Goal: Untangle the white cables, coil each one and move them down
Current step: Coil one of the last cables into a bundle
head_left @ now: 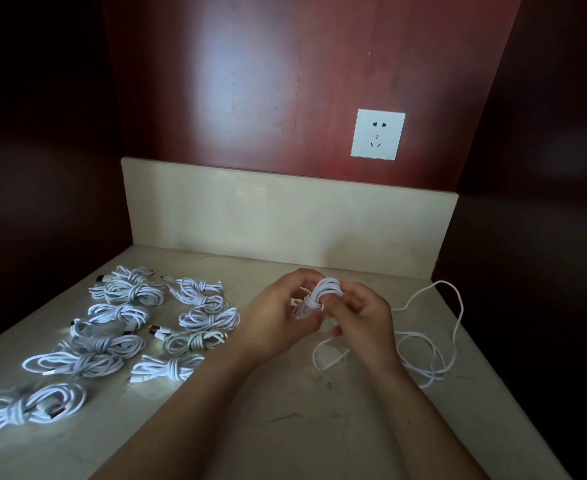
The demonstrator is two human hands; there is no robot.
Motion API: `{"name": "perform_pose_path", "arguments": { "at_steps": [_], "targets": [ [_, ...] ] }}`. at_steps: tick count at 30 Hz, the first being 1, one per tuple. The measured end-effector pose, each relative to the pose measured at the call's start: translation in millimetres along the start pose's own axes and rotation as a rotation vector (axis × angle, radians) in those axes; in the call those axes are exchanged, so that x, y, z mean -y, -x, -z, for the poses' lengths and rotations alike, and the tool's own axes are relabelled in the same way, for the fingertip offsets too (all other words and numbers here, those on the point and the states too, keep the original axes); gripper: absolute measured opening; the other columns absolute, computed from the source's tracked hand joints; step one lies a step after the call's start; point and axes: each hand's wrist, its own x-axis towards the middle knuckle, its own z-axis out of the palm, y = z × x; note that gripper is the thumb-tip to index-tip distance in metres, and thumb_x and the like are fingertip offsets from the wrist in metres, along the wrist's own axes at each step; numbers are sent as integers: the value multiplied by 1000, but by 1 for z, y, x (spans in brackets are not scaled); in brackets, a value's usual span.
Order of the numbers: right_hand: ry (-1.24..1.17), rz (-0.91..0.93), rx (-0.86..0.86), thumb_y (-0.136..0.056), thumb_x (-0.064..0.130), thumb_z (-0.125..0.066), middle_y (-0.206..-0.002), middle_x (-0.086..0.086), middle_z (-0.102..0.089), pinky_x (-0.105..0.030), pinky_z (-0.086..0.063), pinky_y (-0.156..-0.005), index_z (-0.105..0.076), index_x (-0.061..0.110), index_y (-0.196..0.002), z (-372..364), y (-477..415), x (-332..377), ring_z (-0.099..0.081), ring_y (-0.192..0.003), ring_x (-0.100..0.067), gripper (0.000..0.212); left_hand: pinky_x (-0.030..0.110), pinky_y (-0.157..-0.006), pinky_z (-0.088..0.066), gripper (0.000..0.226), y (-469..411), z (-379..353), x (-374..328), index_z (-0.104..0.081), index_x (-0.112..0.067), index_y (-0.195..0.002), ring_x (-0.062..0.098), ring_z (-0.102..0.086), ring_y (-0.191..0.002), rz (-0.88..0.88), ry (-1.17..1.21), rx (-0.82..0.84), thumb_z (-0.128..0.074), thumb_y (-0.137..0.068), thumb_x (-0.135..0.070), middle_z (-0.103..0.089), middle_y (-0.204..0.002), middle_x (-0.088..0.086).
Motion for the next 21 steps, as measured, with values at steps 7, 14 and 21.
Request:
{"name": "perform_pose_path", "arguments": {
  "at_steps": [7, 14, 21],
  "targets": [
    [-12, 4, -1, -83, 1, -67, -70, -6, -73, -20, -45, -48, -70, 12, -86, 1, -2, -2, -62, -59, -9, 11, 33, -78, -55, 36, 1, 0, 2, -54, -40, -113, 6, -63, -95, -74, -166, -38, -65, -80, -48, -62, -109, -20],
    [40, 93, 39, -90, 14, -66, -80, -12, -71, -34, -49, -69, -68, 14, -84, 0, -6, -11, -63, -72, -17, 7, 29, -72, -53, 26, -3, 2, 4, -62, -35, -111, 9, -63, -84, -56, -18, 13, -66, -87, -29, -65, -102, -18],
    [16, 54, 87, -91, 16, -66, -79, -4, -72, -25, -48, -60, -63, 18, -103, -3, -6, -10, -66, -68, -7, 13, 22, -69, -50, 20, -4, 2, 8, -62, -29, -114, 3, -63, -76, -40, 14, 23, -56, -97, -20, -66, -96, -18]
  ]
}}
